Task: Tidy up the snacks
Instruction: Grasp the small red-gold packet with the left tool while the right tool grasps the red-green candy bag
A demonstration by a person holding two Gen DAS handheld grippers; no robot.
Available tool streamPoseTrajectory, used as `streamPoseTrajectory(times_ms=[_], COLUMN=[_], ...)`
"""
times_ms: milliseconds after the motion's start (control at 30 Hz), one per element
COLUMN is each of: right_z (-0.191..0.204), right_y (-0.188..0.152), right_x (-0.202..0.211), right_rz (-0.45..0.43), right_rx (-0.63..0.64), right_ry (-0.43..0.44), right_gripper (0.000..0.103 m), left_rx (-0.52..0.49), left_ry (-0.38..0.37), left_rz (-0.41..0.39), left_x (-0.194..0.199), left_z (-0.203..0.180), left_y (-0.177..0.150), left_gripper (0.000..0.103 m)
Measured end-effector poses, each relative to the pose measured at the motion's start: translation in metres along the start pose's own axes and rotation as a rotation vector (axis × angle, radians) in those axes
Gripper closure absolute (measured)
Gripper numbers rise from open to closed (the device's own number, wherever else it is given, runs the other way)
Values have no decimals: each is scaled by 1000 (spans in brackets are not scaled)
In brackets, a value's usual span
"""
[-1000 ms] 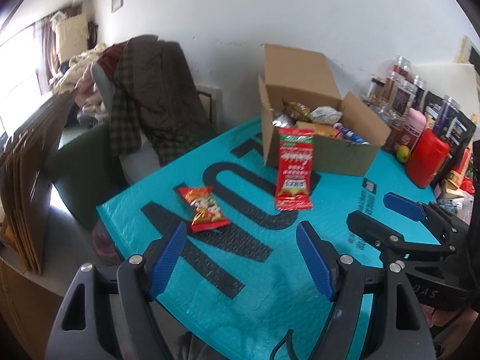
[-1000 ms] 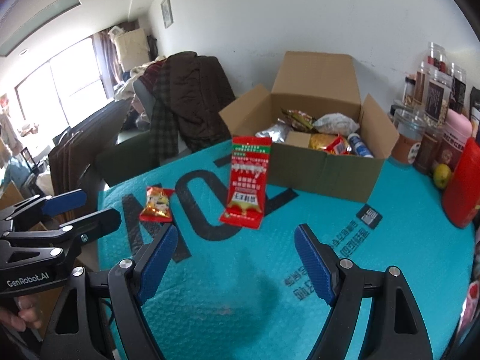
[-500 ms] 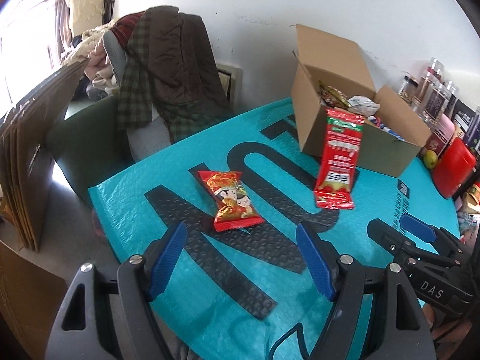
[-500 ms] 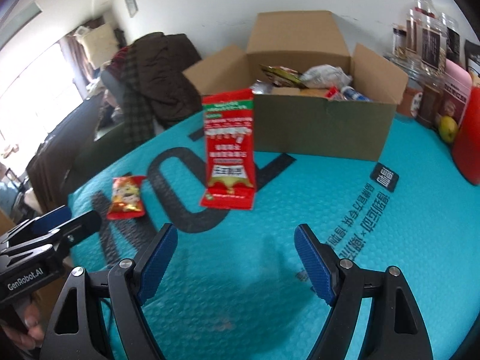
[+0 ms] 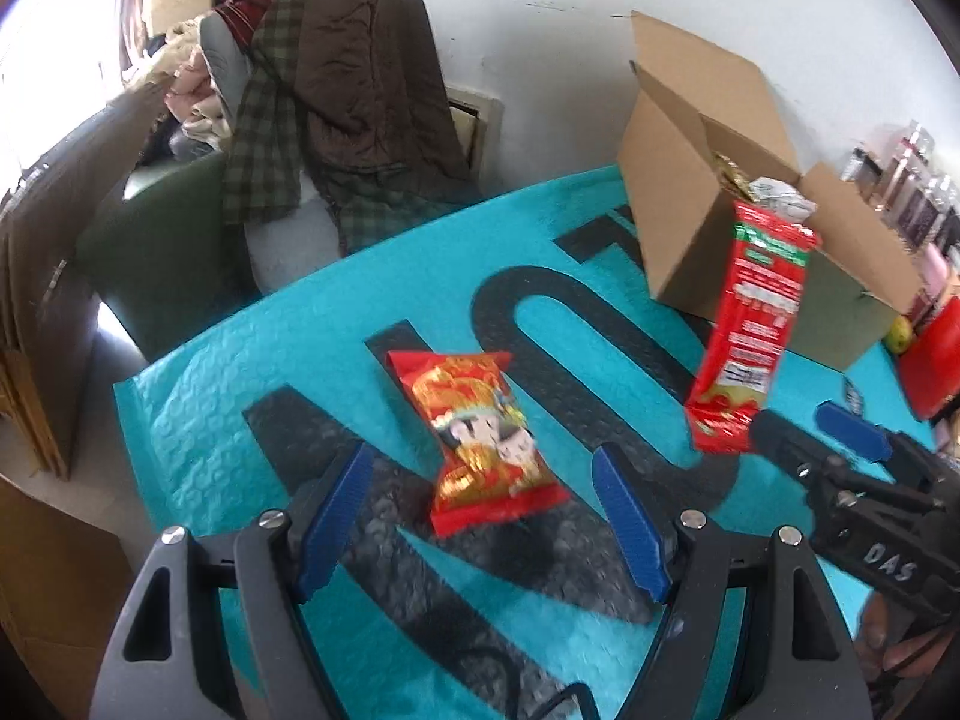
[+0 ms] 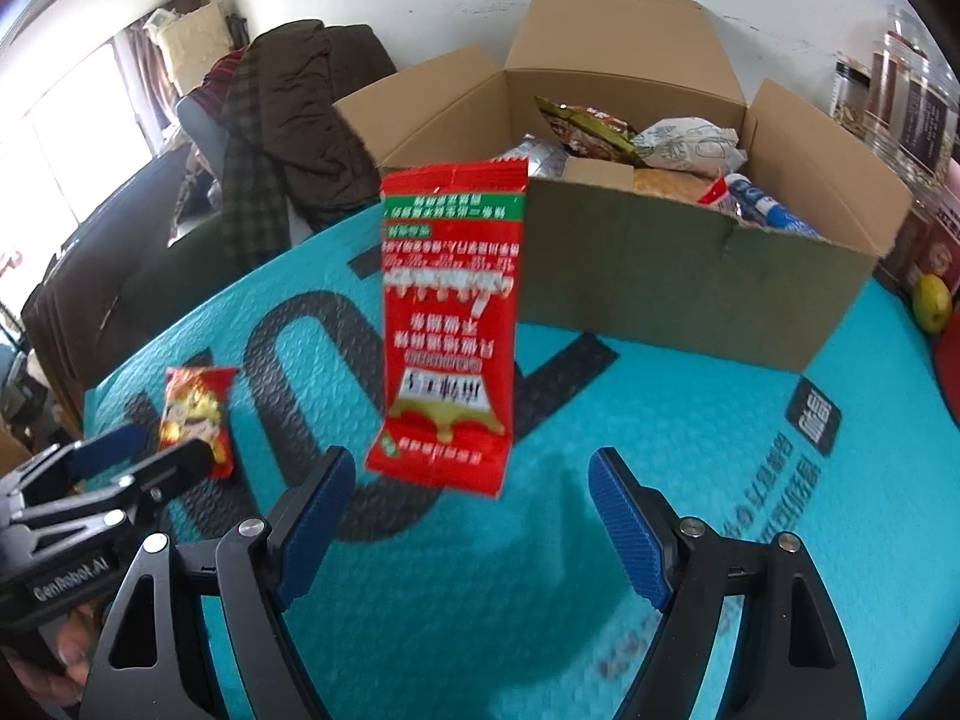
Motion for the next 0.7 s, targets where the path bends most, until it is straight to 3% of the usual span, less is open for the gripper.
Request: streamPoseTrajectory(times_ms=[167, 400, 633, 667, 700], right_z=[4, 11, 6, 5, 4], right_y=[14, 30, 36, 36, 34], right_x=[-9, -27, -46, -48, -49], right_rz=[-12, -24, -16, -14, -12], right_rx=[-4, 25, 26, 21, 22], right_ry=[14, -19, -54, -59, -63], right_gripper=[16, 15, 16, 19, 37], left_rx=[-3, -54, -73, -78, -81], left_ry=[30, 76, 53, 52, 48], left_rz=[-1, -11, -34, -35, -35], left_x=[-11, -21, -22, -23, -24], left_z=[0, -3, -5, -6, -6], left_y=[3, 2, 7, 9, 10], left_gripper=[27, 27, 63, 65, 65])
Point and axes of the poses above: each gripper's, at about its wrist camera, not at the fingertips, and x roughly against the way its jaws point, z to its left, y to its top, the point moved 8 cm from there along -x, roughly the way its jaws point, and after that the axes turned 5 degrees about x, right-handed, at the moved point
